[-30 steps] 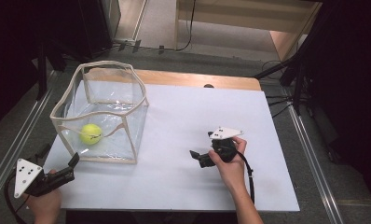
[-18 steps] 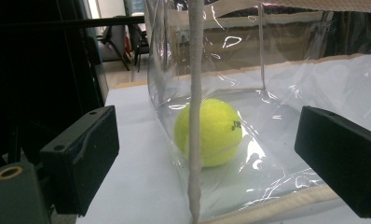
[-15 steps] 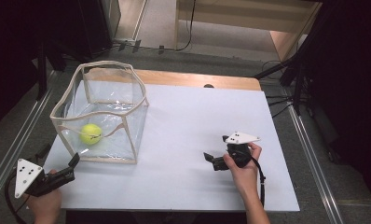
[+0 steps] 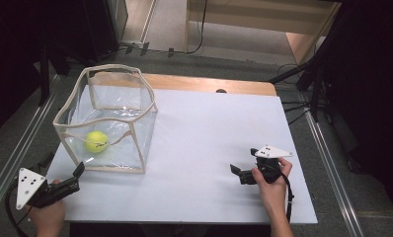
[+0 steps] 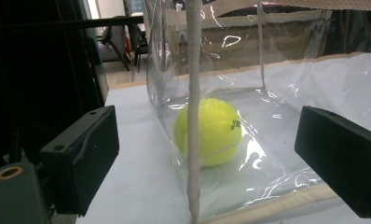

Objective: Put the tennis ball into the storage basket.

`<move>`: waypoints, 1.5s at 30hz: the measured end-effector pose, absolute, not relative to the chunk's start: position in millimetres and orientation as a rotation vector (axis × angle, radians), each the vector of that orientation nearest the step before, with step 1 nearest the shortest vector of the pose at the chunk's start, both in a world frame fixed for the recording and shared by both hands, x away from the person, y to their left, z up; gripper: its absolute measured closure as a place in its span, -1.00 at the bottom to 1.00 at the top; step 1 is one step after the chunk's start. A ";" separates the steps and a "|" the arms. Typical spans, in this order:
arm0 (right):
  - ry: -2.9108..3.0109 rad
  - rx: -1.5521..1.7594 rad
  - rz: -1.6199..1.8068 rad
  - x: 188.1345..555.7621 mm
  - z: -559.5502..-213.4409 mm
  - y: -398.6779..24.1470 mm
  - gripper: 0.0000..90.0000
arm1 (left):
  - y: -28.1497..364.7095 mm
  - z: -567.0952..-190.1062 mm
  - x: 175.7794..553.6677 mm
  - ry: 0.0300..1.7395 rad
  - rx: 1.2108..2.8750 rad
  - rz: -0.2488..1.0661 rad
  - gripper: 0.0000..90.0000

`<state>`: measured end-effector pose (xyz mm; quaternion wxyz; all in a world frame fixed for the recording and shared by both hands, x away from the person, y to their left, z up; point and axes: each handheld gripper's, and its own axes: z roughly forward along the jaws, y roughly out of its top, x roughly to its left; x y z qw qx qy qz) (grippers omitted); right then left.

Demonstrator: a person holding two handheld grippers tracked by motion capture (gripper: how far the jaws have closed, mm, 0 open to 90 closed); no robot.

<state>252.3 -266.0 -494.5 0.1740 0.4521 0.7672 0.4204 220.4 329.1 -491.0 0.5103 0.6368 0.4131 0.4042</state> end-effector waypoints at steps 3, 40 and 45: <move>2.164 1.292 1.187 249.0 -496.0 -272.5 -1.00 | 329.0 -491.0 220.4 0.995 1.533 0.973 -0.85; 2.007 1.448 1.157 201.8 -504.6 -344.2 -1.00 | 329.6 -490.9 220.4 0.993 1.532 0.972 -0.85; 1.974 1.433 1.167 194.7 -502.6 -351.5 -1.00 | 330.7 -490.5 220.8 0.997 1.525 0.966 -0.85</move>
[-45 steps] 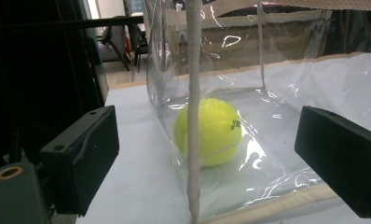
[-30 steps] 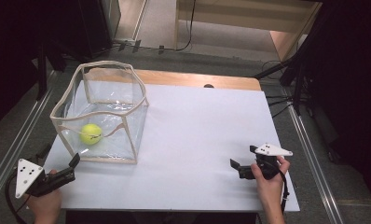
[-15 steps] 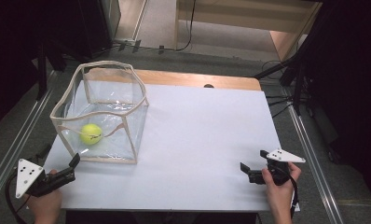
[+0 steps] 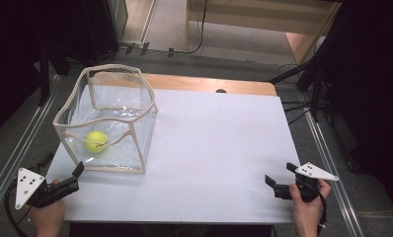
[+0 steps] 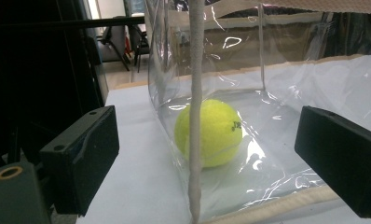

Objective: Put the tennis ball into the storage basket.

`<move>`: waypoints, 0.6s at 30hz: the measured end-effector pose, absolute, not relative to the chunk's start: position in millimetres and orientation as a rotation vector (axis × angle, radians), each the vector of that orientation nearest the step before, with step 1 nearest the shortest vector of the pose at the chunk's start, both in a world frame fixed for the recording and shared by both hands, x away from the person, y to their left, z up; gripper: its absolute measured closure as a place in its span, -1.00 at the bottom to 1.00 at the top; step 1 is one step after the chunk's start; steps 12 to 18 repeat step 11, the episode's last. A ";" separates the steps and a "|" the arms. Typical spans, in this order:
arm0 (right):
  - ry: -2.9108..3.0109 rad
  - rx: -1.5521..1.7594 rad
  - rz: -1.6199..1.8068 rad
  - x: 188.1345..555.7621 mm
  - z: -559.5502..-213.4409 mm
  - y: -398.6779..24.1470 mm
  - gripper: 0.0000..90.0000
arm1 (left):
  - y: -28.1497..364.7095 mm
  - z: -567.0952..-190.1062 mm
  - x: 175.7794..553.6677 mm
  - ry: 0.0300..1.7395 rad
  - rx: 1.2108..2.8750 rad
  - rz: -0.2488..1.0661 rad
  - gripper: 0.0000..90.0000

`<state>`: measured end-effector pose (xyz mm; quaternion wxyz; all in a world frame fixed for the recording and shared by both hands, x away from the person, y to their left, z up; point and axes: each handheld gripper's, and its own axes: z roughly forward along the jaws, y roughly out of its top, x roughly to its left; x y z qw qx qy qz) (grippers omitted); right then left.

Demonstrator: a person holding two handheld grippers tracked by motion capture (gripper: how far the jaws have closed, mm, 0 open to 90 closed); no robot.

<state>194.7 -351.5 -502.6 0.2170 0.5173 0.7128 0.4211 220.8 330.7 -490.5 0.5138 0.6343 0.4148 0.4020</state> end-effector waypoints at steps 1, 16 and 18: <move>1.943 1.444 1.175 190.9 -500.7 -356.3 -1.00 | 331.0 -490.4 221.2 0.997 1.522 0.963 -0.85; 1.870 1.488 1.204 182.0 -500.7 -362.8 -1.00 | 331.8 -490.3 221.6 1.005 1.513 0.958 -0.85; 1.870 1.488 1.204 182.0 -500.7 -362.8 -1.00 | 331.8 -490.3 221.6 1.005 1.513 0.958 -0.85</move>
